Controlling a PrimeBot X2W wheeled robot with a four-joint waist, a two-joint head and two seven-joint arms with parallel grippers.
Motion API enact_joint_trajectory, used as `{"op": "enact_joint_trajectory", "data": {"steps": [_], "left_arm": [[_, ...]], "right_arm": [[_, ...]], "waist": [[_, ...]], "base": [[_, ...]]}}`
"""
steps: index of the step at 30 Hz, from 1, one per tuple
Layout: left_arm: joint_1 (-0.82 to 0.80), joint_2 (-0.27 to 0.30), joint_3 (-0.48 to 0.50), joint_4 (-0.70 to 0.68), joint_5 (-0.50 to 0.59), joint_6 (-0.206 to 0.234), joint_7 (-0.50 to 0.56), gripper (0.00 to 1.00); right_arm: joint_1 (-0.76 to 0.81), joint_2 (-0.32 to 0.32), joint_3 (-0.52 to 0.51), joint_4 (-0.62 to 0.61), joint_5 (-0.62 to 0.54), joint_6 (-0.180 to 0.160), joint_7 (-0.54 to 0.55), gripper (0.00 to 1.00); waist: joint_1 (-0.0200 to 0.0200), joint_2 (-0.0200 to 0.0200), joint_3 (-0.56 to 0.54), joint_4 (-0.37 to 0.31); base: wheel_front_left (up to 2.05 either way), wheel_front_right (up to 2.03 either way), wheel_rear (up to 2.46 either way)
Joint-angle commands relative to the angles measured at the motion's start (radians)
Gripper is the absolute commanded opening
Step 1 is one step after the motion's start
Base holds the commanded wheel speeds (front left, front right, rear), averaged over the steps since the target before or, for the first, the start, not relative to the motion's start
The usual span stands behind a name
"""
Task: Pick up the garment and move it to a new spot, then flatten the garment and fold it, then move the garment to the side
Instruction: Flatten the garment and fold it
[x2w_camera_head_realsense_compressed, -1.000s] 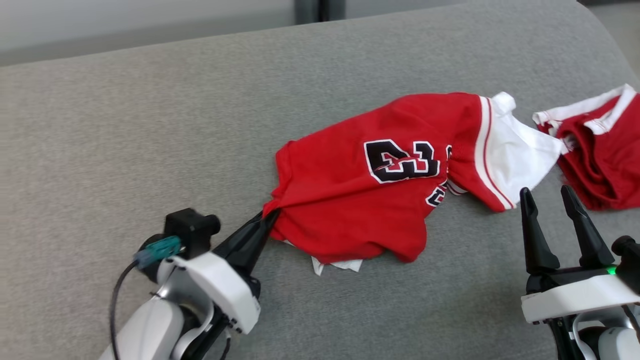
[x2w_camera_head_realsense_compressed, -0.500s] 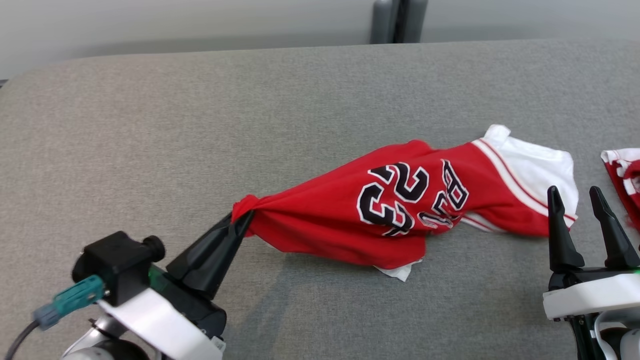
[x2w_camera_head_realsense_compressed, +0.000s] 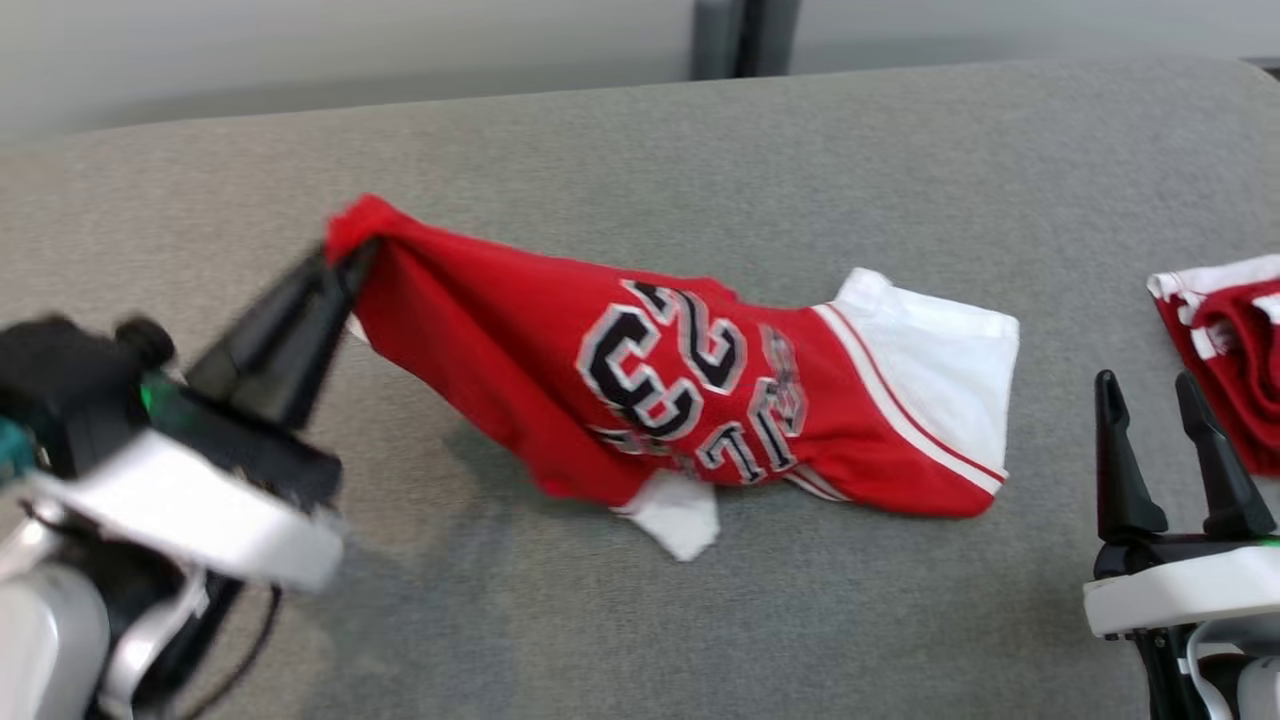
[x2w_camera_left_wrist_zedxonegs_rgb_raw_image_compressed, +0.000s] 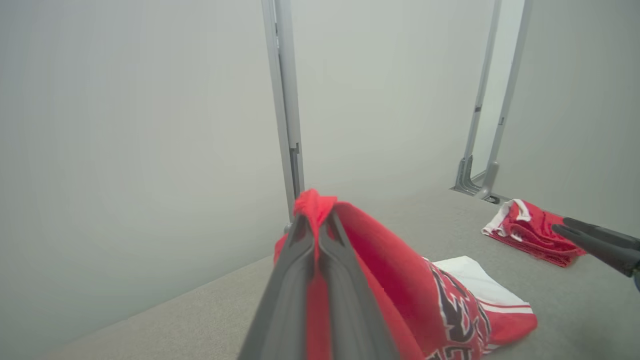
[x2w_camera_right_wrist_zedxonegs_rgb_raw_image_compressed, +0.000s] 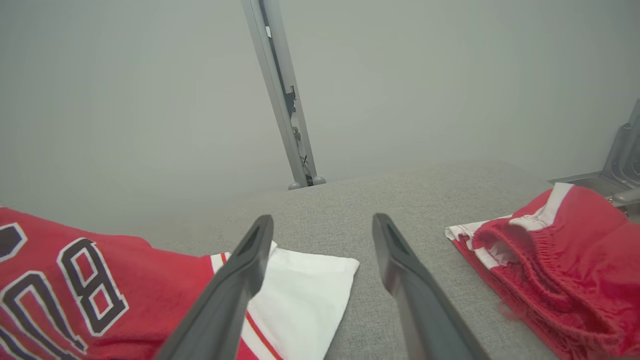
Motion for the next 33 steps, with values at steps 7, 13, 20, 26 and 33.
{"op": "enact_joint_trajectory", "data": {"steps": [7, 13, 20, 26, 33], "left_arm": [[-0.138, -0.033, 0.032, 0.415, 0.000, -0.032, -0.113, 0.00], [-0.162, -0.061, 0.040, 0.654, -0.019, -0.051, -0.173, 0.00], [-0.164, -0.099, 0.045, 0.830, -0.032, -0.064, -0.263, 0.50], [-0.119, -0.141, 0.047, 0.843, -0.008, -0.052, -0.401, 1.00], [-0.009, -0.172, 0.071, 0.717, 0.039, 0.021, -0.516, 1.00]], "right_arm": [[-0.040, -0.003, 0.040, 0.039, 0.022, 0.000, -0.025, 1.00], [-0.051, -0.004, 0.060, 0.067, 0.037, 0.000, -0.042, 1.00], [-0.064, -0.004, 0.057, 0.093, 0.038, 0.000, -0.058, 1.00], [-0.068, -0.004, 0.058, 0.087, 0.012, 0.000, -0.058, 1.00], [-0.053, -0.004, 0.055, 0.078, -0.016, 0.000, -0.038, 1.00]], "waist": [[0.0000, 0.0000, 0.068, -0.105], [0.0000, 0.0000, 0.097, -0.135], [0.0000, 0.0000, 0.112, -0.117], [0.0000, 0.0000, 0.090, -0.074], [0.0000, 0.0000, 0.042, -0.033]], "base": [[0.00, 0.00, 0.00], [0.00, 0.00, 0.00], [0.00, 0.00, 0.00], [0.00, 0.00, 0.00], [0.00, 0.00, 0.00]]}}
